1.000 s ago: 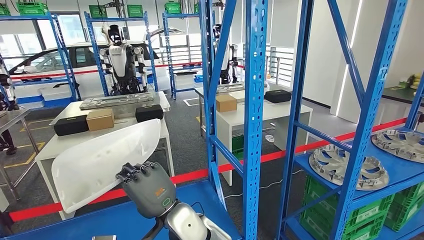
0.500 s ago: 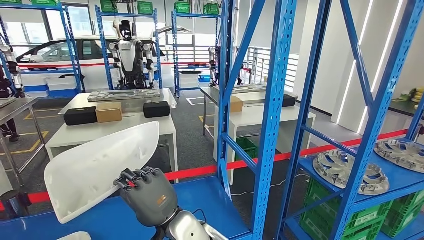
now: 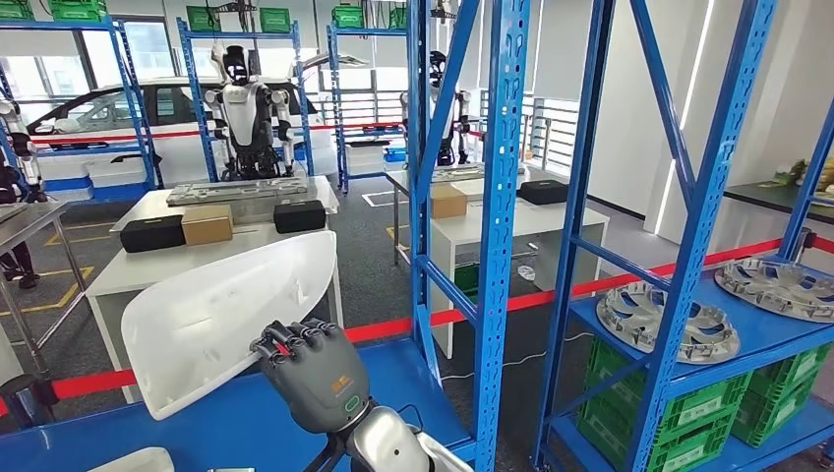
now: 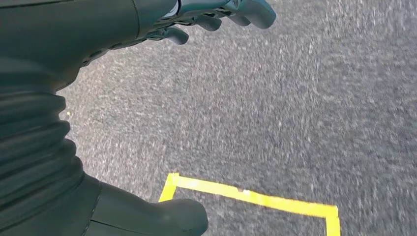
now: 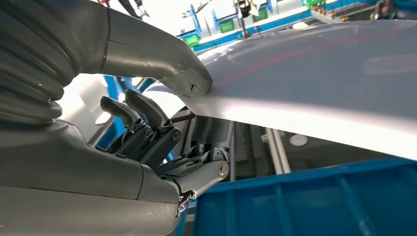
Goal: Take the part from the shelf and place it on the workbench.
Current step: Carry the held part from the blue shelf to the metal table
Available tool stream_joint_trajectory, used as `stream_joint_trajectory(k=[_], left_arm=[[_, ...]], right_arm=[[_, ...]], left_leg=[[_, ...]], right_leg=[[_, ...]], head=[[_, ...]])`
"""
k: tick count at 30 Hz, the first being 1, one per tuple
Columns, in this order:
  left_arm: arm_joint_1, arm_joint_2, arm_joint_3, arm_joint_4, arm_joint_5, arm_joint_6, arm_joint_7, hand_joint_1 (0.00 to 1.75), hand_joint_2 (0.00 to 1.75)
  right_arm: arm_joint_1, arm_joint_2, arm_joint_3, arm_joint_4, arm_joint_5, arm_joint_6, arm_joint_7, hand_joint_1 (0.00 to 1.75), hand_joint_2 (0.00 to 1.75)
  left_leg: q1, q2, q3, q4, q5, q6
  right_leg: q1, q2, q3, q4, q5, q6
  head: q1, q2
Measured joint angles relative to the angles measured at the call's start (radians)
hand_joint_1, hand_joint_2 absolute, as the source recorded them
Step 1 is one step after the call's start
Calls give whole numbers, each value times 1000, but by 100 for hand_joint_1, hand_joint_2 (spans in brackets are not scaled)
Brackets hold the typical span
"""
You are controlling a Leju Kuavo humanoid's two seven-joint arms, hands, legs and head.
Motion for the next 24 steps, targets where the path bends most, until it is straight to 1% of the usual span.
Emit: stream_joint_trajectory(k=[1,2,3,4,5,6,7,8,9,11,12,13,14,16,17,18,19,20,21,22,23,24], left_arm=[[0,2,0,0,-1,0,3,0,175],[0,5,0,0,-4,-1,6,0,175],[0,6,0,0,-7,-1,8,0,175],[0,8,0,-1,-10,-2,11,0,175],[-1,9,0,-1,-14,-4,13,0,175],[-2,10,-1,-1,-17,-4,15,0,175],[-3,10,-1,-1,-19,-5,17,0,175],[-4,10,-1,-1,-21,-7,18,0,175],[-6,10,-2,-1,-21,-8,19,0,175],[-7,11,-2,-1,-21,-9,18,0,175],[-7,10,-2,-1,-19,-9,17,0,175],[-8,10,-2,-1,-17,-9,15,0,175],[-8,10,-2,-1,-15,-9,12,0,175],[-8,10,-2,-1,-12,-9,9,0,175],[-8,10,-2,-1,-12,-9,8,0,175],[-7,10,-2,-1,-12,-9,8,0,175],[-7,10,-2,-1,-12,-9,8,0,175],[-7,10,-2,-1,-11,-9,8,0,175],[-7,9,-2,-1,-11,-9,8,0,175],[-7,8,-2,-1,-10,-9,8,0,175],[-8,7,-2,-1,-10,-9,8,0,175],[-8,6,-2,-1,-10,-9,8,0,175]], right_arm=[[-1,-4,-1,0,1,-4,7,169,175],[0,-10,-2,-1,2,-8,13,169,175],[2,-16,-4,-4,3,-12,18,169,175],[4,-23,-9,-10,3,-16,20,169,175],[7,-29,-16,-20,0,-20,21,169,175],[9,-35,-25,-34,-4,-23,20,169,175],[11,-40,-36,-50,-9,-24,16,169,175],[13,-44,-46,-67,-14,-24,9,169,175],[16,-47,-55,-83,-18,-22,0,169,175],[25,-53,-69,-110,-24,-16,-14,169,175],[30,-56,-73,-120,-26,-13,-16,169,175],[34,-59,-77,-129,-26,-9,-17,169,175],[36,-62,-80,-136,-26,-6,-16,169,175],[42,-66,-87,-146,-25,-1,-15,169,175],[48,-67,-90,-149,-25,0,-14,169,175],[53,-69,-93,-151,-25,2,-13,169,175],[58,-70,-96,-153,-24,4,-13,169,175],[61,-71,-98,-156,-23,4,-12,169,175],[61,-71,-99,-161,-21,3,-12,169,175],[60,-71,-101,-166,-19,1,-13,169,175],[57,-71,-101,-171,-16,-1,-13,169,175],[54,-70,-102,-175,-13,-2,-13,169,175]], left_leg=[[2,0,-21,66,-37,-6],[5,0,-33,116,-61,-12],[8,0,-29,136,-69,-16],[10,1,-5,114,-59,-20],[14,1,38,57,-37,-23],[16,1,84,-15,-21,-26],[16,-2,122,-76,-7,-22],[16,-4,145,-116,0,-15],[13,-6,152,-130,0,-6],[11,-7,147,-127,9,16],[11,-7,145,-128,14,25],[11,-5,141,-130,19,34],[11,-4,135,-132,24,42],[7,-3,121,-131,34,52],[4,-3,113,-130,39,55],[2,-3,105,-128,44,56],[0,-4,99,-127,48,56],[-3,-4,94,-126,52,55],[-4,-5,91,-125,56,54],[-7,-5,88,-124,60,51],[-8,-5,87,-124,63,47],[-7,-4,86,-125,67,42]], right_leg=[[-1,0,-8,0,6,0],[-3,-1,-16,1,11,2],[-5,-1,-23,2,16,6],[-7,-1,-29,4,20,10],[-10,-1,-35,7,23,14],[-13,-1,-41,12,26,19],[-13,-1,-47,17,27,26],[-12,0,-51,21,30,33],[-10,1,-55,22,33,41],[-11,3,-57,19,41,54],[-13,3,-61,25,34,60],[-14,4,-70,47,16,64],[-15,4,-89,89,-15,66],[-14,5,-142,220,-91,69],[-13,5,-162,277,-117,68],[-11,5,-167,304,-125,65],[-9,5,-151,291,-116,60],[-5,5,-114,238,-94,53],[0,5,-65,163,-70,43],[5,4,-24,95,-52,33],[10,3,4,47,-40,27],[14,2,16,22,-36,21]], head=[[-1,0],[-2,0],[-2,0],[-2,0],[-2,0],[-3,0],[-3,0],[-3,0],[-2,0],[0,0],[2,0],[2,0],[3,0],[5,0],[5,0],[6,0],[6,0],[6,0],[6,0],[6,0],[6,0],[6,0]])
